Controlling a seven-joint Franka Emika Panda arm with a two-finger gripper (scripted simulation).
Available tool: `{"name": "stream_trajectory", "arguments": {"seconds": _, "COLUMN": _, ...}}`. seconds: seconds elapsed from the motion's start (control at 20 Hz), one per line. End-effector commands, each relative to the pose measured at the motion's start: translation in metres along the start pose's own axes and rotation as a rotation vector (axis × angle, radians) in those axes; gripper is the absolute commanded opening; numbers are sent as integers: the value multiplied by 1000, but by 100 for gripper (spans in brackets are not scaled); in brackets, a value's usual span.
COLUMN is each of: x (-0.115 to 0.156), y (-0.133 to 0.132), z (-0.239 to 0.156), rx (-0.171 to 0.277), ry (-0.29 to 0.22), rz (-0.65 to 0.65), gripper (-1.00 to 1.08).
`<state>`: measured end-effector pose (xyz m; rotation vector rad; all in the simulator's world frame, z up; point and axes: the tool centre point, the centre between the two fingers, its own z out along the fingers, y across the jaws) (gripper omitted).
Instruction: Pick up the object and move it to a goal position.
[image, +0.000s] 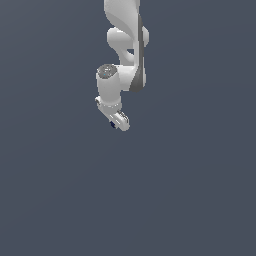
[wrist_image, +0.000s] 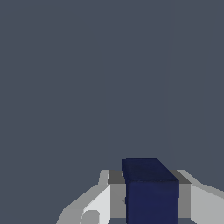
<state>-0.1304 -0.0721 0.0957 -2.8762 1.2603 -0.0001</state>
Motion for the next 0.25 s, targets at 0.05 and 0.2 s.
{"name": "stream_trajectory", "arguments": {"seconds": 0.05, "x": -1, "y": 3, "z": -8, "rx": -1, "ry": 0, "rz": 0, "gripper": -100}}
{"name": "stream_trajectory", "arguments": {"seconds": 0.2, "x": -1, "y": 3, "z": -10, "rx": -1, "ry": 0, "rz": 0, "gripper": -100}}
